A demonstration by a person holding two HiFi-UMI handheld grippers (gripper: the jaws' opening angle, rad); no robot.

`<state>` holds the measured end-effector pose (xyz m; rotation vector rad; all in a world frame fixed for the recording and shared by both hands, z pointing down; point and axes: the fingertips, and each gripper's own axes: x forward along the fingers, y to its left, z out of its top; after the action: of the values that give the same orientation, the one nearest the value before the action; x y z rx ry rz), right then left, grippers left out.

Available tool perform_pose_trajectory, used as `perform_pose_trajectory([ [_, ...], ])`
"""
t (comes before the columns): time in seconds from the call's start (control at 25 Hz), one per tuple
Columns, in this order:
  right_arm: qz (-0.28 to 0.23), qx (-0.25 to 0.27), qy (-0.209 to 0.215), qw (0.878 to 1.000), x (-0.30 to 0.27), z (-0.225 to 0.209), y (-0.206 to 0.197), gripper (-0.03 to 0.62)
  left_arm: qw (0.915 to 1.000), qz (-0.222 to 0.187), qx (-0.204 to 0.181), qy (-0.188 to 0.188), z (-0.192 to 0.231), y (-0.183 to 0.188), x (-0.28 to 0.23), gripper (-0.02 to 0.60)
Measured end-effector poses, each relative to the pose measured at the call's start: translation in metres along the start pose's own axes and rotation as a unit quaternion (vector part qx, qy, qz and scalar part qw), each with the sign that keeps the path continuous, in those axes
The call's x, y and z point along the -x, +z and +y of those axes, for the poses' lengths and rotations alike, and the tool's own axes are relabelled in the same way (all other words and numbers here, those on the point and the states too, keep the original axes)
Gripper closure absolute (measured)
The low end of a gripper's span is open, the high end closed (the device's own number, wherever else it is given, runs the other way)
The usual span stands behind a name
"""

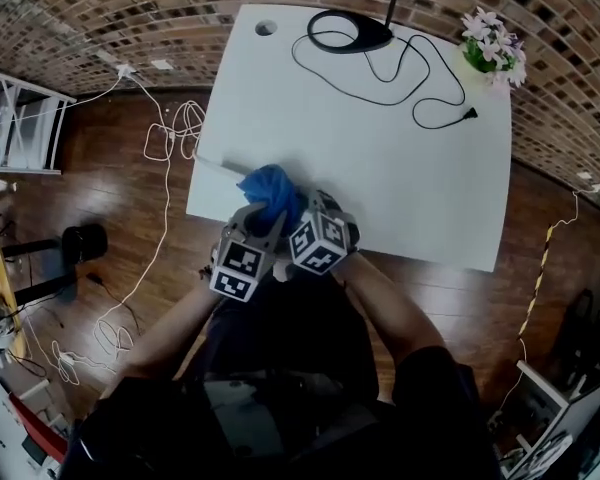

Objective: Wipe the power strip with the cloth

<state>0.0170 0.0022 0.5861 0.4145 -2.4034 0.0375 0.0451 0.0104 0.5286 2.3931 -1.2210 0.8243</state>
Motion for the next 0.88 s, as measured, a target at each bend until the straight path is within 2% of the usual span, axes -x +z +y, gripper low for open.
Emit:
perform_pose_trajectory([
  [0.16,-0.004,0.009,-0.001,1.0,0.001,-0.003,0.0,0.434,0.9994,0.004,0.026,-0.022,-0.006,0.001,-0.004,0.517],
  [0.32,-0.009,0.017,-0.008,1.0,0.001,-0.002,0.0,0.433,0.9927,0.03,0.075,-0.09,-0.015,0.004,-0.007,0.518],
  [0.48,-0.008,0.016,-0.002,1.0,-0.001,0.001,0.003,0.434,0.9888,0.035,0.058,-0.133,-0.021,0.008,-0.009,0.52],
  [0.64,-0.007,0.015,-0.002,1.0,0.0,0.001,0.003,0.433,0.9877,0.031,0.041,-0.147,-0.024,0.012,-0.01,0.52],
  [0.88,-0.01,0.024,-0.005,1.0,0.0,0.002,0.004,0.433,0.9866,0.001,0.013,-0.162,-0.024,0.01,-0.006,0.52],
])
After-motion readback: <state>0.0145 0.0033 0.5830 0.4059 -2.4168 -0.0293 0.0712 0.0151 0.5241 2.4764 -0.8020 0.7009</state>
